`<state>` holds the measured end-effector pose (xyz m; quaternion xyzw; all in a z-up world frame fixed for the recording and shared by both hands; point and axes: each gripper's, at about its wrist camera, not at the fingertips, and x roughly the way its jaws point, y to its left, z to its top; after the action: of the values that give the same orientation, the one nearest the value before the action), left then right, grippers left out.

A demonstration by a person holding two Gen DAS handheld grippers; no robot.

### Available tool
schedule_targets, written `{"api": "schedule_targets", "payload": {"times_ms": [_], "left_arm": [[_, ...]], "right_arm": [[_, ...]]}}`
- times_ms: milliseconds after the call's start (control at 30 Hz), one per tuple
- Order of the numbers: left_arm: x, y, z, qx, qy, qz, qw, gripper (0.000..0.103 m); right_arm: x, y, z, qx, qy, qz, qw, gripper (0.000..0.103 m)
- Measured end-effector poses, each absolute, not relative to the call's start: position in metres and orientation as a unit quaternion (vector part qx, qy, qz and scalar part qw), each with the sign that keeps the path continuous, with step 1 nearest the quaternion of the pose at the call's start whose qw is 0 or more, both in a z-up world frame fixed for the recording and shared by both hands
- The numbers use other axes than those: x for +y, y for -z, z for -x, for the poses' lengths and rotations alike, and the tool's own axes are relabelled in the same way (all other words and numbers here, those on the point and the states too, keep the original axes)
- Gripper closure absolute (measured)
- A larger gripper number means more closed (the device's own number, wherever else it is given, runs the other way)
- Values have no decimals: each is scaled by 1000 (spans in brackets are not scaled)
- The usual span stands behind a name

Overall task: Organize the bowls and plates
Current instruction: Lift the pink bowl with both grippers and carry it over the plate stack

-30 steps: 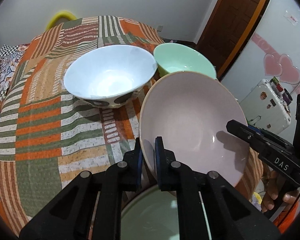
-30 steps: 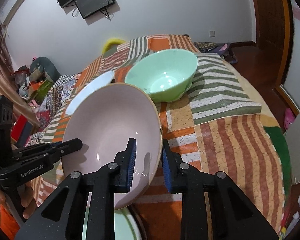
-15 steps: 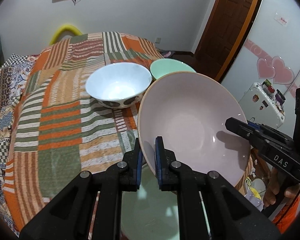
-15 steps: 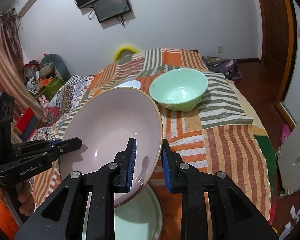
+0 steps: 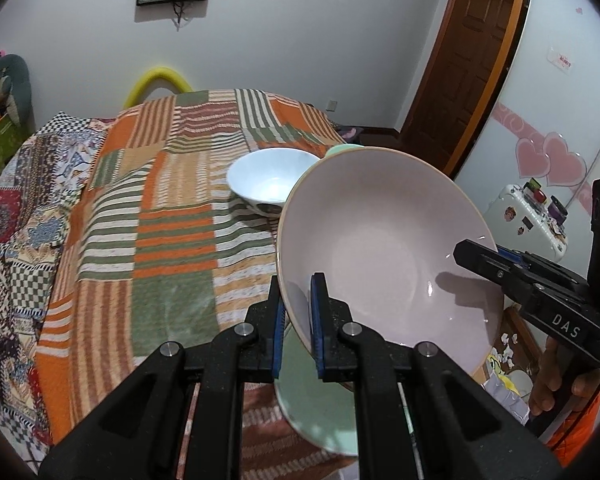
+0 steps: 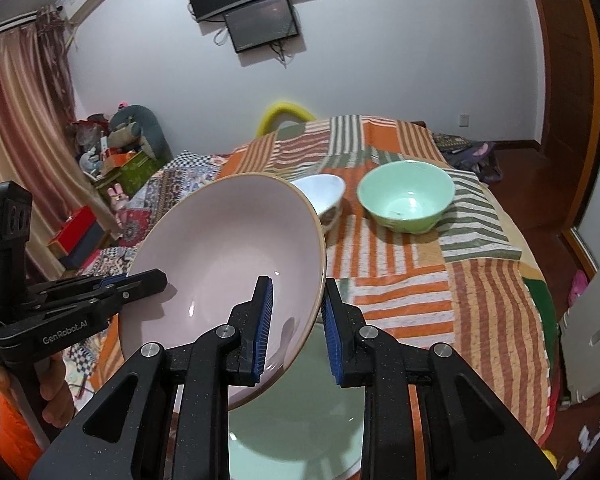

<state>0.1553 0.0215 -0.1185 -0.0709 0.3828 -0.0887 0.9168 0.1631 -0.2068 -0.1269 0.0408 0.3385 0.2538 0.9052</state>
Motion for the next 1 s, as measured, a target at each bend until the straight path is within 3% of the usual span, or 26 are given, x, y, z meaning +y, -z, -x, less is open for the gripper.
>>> {"api": "schedule_targets", "payload": {"times_ms": [500,1000], "left_arm": [[83,116,-101,373,37,92,922,92],[137,152,-82,408,-15,113,906,92]], "right_arm": [[-149,130,-138,339,-307,-17,889,81],[-91,164,-130,385,-343,4,857,81]]}}
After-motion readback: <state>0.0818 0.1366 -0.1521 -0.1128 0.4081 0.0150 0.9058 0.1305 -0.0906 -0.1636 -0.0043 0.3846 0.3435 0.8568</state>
